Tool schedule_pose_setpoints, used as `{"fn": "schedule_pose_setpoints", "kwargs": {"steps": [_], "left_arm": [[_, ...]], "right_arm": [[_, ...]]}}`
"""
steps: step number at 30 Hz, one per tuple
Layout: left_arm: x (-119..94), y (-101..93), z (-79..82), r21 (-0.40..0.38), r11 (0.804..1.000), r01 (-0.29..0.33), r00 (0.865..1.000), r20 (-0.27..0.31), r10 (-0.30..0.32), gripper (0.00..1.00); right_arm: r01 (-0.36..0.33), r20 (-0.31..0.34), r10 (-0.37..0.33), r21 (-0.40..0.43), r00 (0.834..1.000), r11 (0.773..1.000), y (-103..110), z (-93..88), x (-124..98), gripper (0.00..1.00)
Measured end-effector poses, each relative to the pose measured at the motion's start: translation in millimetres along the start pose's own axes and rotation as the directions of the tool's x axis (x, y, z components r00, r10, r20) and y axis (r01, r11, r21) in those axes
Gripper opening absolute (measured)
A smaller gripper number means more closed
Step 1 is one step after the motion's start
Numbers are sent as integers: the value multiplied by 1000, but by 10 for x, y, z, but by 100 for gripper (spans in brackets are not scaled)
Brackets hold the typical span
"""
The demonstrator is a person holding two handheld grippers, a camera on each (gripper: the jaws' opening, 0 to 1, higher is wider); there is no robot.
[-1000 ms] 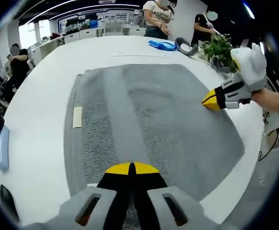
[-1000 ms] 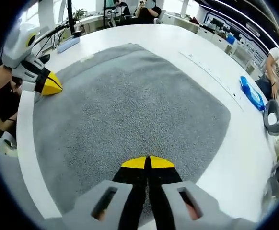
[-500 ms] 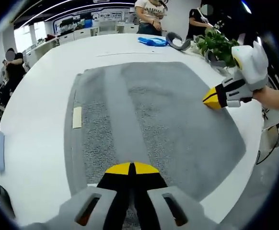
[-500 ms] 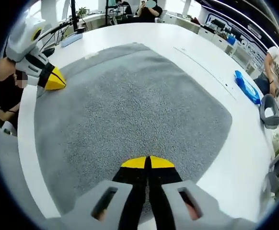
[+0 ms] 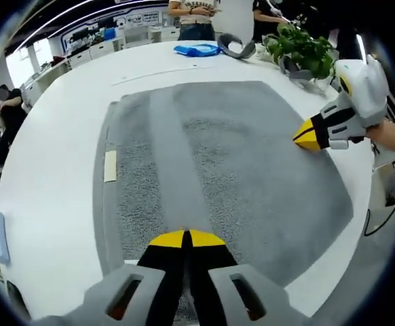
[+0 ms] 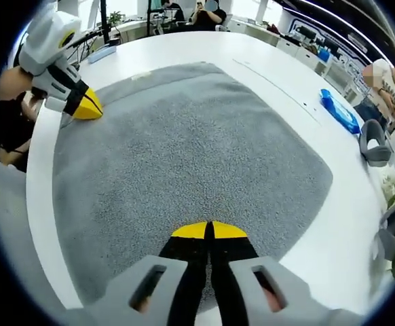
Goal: Fold the towel on the table until its edges align and the towel forms a compact rectangular stack.
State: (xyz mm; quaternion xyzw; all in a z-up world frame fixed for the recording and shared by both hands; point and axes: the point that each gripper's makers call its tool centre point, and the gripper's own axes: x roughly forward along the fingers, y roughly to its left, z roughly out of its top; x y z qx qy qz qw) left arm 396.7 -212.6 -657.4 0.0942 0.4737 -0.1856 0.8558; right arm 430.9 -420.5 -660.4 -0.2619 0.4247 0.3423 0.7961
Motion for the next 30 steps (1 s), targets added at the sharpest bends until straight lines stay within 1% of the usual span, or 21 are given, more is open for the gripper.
{"fn": "schedule_pose_setpoints", "kwargs": {"steps": [5, 8, 11, 15, 22, 27, 30], "left_arm": [[45, -65, 63, 5, 1000, 8, 1000, 4, -8, 0], [71, -102, 97, 21, 1000, 12, 1000, 1, -12, 0], [95, -126, 130, 38, 999, 11, 1000, -7, -11, 0], [110, -132, 146, 42, 999, 11, 1000, -13, -10, 1], [142, -157, 196, 77, 997, 3, 1000, -18, -2, 1], [167, -174, 238, 117, 993, -1, 999, -33, 5, 1], [185, -168, 262, 132, 991, 2, 999, -49, 5, 1]], "right_arm": [[7, 8, -7, 18, 1000, 1000, -60, -81, -32, 0], [11, 3, -11, 15, 1000, 1000, -75, -130, -55, 0], [9, 15, -9, 20, 1000, 1000, -88, -148, -74, 0], [7, 21, -8, 23, 1000, 1000, -96, -158, -76, 0], [25, 41, -26, 15, 999, 1000, -84, -213, -111, 0], [24, 66, -29, 73, 997, 997, -66, -271, -157, 0], [23, 78, -29, 78, 997, 997, -32, -302, -182, 0]]}}
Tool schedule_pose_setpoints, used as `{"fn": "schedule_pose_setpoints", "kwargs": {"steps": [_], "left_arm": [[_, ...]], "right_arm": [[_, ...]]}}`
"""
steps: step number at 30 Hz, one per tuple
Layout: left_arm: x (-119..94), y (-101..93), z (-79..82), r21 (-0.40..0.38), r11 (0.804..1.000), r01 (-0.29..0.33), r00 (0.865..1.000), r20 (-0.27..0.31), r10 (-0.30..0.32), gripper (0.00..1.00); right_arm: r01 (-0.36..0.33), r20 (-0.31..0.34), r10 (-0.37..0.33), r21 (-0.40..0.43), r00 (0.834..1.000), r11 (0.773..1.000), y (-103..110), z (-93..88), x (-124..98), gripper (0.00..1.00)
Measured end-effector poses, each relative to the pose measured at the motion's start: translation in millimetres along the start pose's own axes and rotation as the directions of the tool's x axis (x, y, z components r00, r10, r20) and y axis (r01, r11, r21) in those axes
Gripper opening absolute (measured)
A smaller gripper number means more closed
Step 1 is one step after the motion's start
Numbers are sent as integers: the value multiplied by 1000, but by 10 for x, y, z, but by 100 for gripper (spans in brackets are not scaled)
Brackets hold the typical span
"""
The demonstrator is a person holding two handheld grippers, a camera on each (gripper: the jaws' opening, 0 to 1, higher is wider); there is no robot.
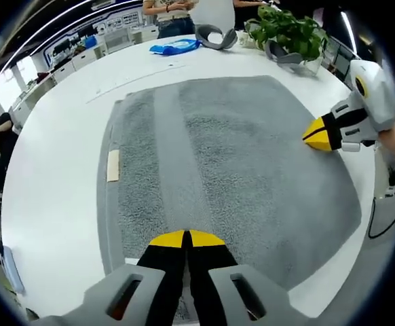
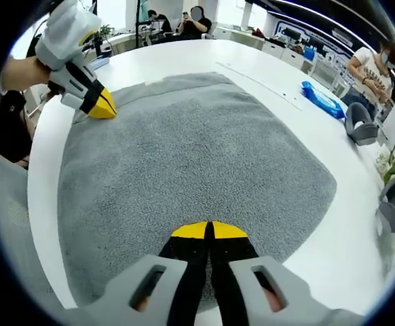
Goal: Fold the towel on the table until its edges align and the towel forms a compact rectangular stack.
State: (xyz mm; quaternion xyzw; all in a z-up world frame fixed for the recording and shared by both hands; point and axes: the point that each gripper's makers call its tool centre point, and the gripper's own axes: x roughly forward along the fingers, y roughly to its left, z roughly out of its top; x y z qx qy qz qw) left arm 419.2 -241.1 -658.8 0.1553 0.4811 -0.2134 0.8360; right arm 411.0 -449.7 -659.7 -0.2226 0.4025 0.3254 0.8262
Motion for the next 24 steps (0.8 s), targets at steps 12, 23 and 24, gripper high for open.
{"fn": "schedule_pose_setpoints", "kwargs": {"steps": [12, 23, 24], "left_arm": [[68, 36, 122, 24, 1000, -1, 1000, -8, 1, 1], [133, 80, 240, 85, 996, -8, 1000, -7, 8, 1], [143, 86, 257, 92, 996, -9, 1000, -7, 10, 1]], "right_arm": [[6, 26, -6, 9, 1000, 1000, 121, -87, -76, 0], [-3, 18, 2, 3, 1000, 1000, 188, -108, -96, 0], [-8, 14, 8, 12, 1000, 1000, 207, -114, -105, 0]]}}
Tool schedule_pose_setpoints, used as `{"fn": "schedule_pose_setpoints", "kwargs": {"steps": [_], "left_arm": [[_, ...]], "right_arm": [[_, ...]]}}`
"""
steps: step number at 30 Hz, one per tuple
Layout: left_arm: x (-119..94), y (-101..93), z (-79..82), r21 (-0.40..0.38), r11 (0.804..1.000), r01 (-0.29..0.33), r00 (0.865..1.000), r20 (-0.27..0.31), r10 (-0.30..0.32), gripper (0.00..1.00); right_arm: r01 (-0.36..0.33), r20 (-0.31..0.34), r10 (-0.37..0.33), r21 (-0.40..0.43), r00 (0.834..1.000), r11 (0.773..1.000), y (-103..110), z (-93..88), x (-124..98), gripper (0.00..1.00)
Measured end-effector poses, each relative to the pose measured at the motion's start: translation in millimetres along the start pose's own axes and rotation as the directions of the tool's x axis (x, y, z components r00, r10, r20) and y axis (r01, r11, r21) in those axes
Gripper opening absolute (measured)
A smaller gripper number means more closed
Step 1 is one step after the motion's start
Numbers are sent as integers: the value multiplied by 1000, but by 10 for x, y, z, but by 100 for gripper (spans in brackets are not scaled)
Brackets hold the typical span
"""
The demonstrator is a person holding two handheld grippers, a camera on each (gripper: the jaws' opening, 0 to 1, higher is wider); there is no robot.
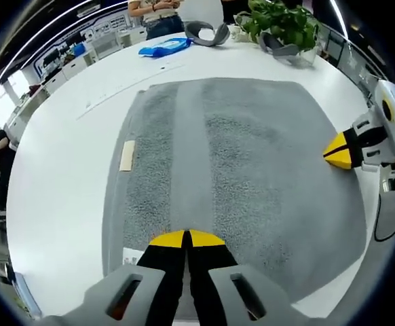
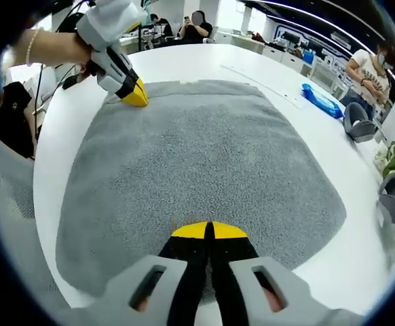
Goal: Fold the towel on the table until its edges align and the towel forms a compact rectangular stack.
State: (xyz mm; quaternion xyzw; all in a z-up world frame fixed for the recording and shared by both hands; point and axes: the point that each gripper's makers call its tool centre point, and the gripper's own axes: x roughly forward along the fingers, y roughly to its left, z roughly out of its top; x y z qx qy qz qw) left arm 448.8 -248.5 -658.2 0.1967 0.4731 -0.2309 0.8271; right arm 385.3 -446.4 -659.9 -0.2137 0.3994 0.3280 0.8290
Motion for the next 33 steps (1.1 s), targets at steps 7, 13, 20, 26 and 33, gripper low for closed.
{"fn": "schedule_pose_setpoints", "kwargs": {"steps": [7, 13, 20, 26, 33], "left_arm": [[76, 47, 135, 62, 998, -3, 1000, -3, 3, 1], [166, 81, 279, 108, 994, -3, 1000, 8, 2, 1], [203, 99, 370, 136, 991, 1, 1000, 7, -2, 1], [242, 114, 443, 148, 989, 10, 1000, 13, -12, 1], [288, 134, 521, 138, 990, 26, 999, 23, -30, 1]], "right_arm": [[-22, 10, 22, 5, 1000, 1000, 96, -29, -34, 0], [-47, 3, 47, -1, 999, 999, 223, -46, -61, 0], [-56, 3, 56, 6, 998, 998, 340, -37, -62, 0], [-89, 0, 89, -3, 996, 996, 489, -26, -78, 0], [-127, -9, 126, -47, 992, 991, 691, -3, -78, 0]]}}
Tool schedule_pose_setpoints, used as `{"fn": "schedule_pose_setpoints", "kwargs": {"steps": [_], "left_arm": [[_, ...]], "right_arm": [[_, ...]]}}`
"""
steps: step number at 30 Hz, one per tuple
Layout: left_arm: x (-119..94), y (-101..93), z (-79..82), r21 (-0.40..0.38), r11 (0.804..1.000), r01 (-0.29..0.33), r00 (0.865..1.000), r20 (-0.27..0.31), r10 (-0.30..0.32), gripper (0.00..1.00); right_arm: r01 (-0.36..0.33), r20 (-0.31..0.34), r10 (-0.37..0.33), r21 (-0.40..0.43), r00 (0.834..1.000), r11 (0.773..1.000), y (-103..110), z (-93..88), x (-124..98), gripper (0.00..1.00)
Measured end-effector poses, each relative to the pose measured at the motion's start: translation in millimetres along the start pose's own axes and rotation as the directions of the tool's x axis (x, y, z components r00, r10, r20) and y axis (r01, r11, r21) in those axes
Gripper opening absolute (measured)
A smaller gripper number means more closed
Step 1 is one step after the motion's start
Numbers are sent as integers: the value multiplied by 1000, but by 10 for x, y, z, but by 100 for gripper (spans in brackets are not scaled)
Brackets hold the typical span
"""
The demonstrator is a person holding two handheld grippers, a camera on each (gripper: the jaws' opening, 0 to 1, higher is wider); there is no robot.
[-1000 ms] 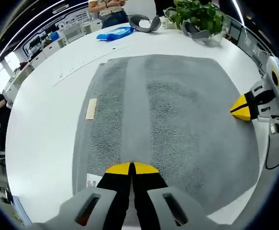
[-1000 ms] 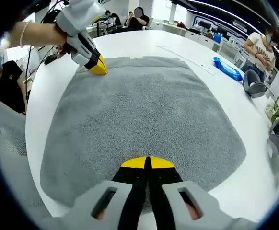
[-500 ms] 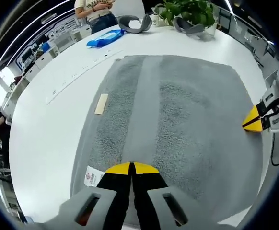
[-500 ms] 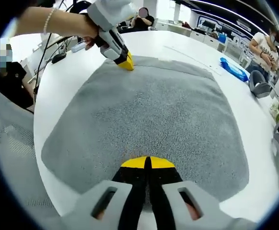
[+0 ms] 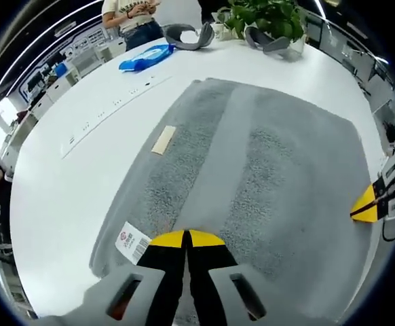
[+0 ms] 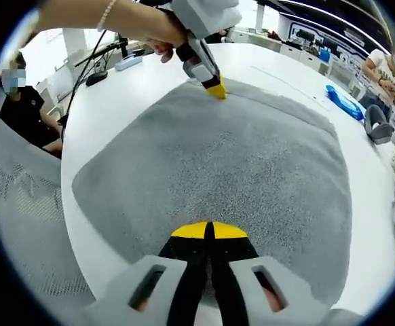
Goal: Fold the towel on the table until its edges align and the towel forms a compact rectangular stack.
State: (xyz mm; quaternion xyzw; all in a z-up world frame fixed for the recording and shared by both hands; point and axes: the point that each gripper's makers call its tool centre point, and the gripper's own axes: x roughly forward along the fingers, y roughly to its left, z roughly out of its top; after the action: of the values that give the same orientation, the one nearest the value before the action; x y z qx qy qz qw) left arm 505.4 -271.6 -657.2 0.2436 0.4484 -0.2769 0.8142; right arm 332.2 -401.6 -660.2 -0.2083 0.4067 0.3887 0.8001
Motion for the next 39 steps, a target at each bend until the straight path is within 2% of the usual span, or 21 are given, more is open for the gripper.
{"fn": "schedule_pose_setpoints", "kwargs": {"steps": [6, 24, 30, 34, 39], "left_arm": [[29, 10, 52, -7, 1000, 10, 1000, 13, -9, 1], [111, 23, 203, 55, 998, 9, 1000, 13, -10, 1], [113, 15, 219, 84, 996, -12, 1000, 16, 11, 1], [100, 21, 209, 76, 997, -29, 1000, 10, 28, 1], [22, 42, 202, 92, 995, -45, 999, 16, 44, 1]], "right_arm": [[-26, 4, 26, -45, 1000, 999, 155, 41, 24, 0], [-89, 7, 91, -97, 996, 991, 467, 189, 119, 0], [-94, 2, 94, -52, 996, 994, 487, 215, 140, 0], [-91, -12, 91, -34, 996, 995, 483, 217, 140, 0], [-82, -21, 82, -14, 996, 997, 481, 214, 141, 0]]}}
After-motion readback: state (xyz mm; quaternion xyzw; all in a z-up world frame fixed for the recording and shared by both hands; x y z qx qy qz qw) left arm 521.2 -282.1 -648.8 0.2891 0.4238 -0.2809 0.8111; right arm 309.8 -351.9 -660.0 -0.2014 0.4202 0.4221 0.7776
